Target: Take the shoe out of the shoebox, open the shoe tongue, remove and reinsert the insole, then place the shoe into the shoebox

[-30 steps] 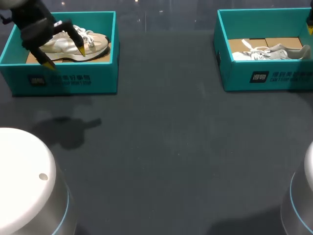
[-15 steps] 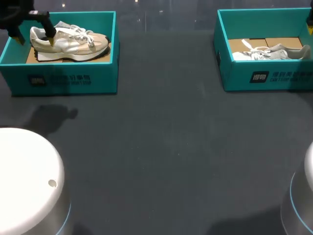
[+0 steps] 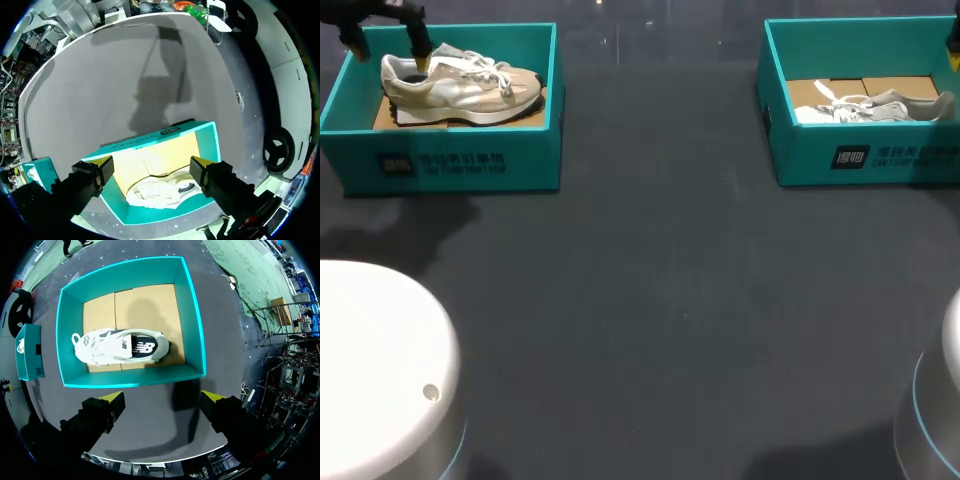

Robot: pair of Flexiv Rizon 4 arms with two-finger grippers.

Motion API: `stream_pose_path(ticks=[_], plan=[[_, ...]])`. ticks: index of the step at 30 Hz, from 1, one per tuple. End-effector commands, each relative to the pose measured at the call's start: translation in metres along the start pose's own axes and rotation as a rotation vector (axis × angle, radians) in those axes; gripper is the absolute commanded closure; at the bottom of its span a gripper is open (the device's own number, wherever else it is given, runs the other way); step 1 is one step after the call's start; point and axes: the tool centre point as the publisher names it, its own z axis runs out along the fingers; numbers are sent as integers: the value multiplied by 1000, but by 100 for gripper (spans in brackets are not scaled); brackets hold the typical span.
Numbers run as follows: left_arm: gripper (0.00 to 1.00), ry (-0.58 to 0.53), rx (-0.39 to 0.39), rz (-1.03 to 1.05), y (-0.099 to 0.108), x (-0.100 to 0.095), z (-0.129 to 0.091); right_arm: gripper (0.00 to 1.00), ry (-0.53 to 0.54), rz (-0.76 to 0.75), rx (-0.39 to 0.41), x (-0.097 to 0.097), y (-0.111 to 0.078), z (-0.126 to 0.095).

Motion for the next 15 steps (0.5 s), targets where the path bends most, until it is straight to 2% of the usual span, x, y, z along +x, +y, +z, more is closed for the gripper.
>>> stream_pose_path(ticks=[1,2,4,15], plan=[[0,10,54,81,35,33,-5,0,1,0,0,0,0,0],[0,-9,76,168,42,42,-6,0,1,0,0,0,0,0],[0,-2,106,126,60,65,-7,0,1,0,0,0,0,0],[0,-2,106,126,60,65,-7,0,1,0,0,0,0,0]])
